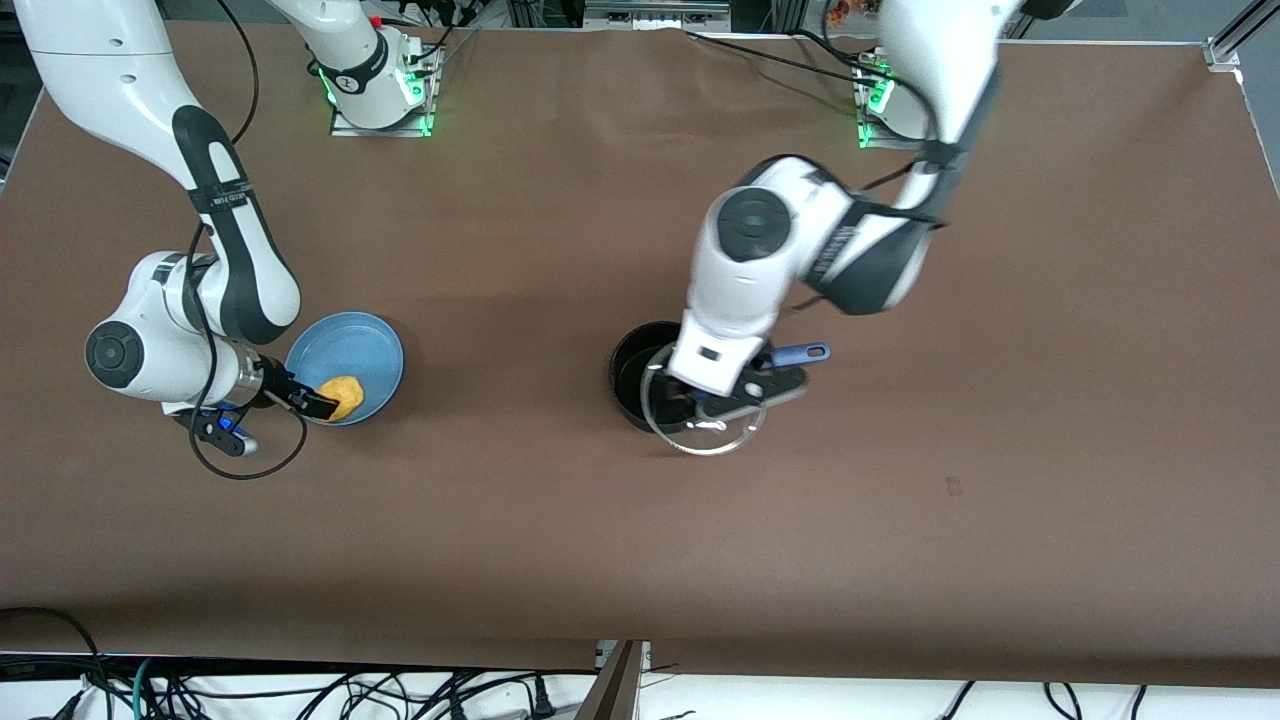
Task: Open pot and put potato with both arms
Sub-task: 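Lift the lid with the left gripper while the right gripper grasps the potato, then move the potato into the pan with the right gripper while the left gripper lowers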
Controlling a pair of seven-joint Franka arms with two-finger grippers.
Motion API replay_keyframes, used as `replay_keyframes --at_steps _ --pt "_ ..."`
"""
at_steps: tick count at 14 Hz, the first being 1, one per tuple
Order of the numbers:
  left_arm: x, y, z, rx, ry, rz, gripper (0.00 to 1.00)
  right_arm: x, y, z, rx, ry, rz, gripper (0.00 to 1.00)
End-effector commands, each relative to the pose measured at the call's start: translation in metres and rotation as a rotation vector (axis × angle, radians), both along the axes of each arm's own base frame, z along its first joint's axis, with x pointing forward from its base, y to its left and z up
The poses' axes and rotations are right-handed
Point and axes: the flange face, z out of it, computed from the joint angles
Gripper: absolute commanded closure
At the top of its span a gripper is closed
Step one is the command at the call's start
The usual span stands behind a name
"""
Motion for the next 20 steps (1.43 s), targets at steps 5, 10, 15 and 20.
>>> replay_keyframes --at_steps 5,10,15,20 --pt "0.053 0.271 0.037 0.028 0.054 -0.444 0.49 0.002 0.009 -0.018 0.026 -0.016 -0.034 0.01" --pt "0.034 0.452 -0.025 0.034 0.119 -0.669 0.49 0.003 0.025 -0.011 0.031 -0.008 0.007 0.60" --pt "0.004 0.538 -0.122 0.077 0.092 -0.675 0.49 0.024 0.100 0.051 0.041 0.100 -0.119 0.61" --pt "-0.016 0.558 -0.167 0.048 0.113 -0.623 0.49 0.006 0.248 0.082 0.042 0.126 -0.392 0.60"
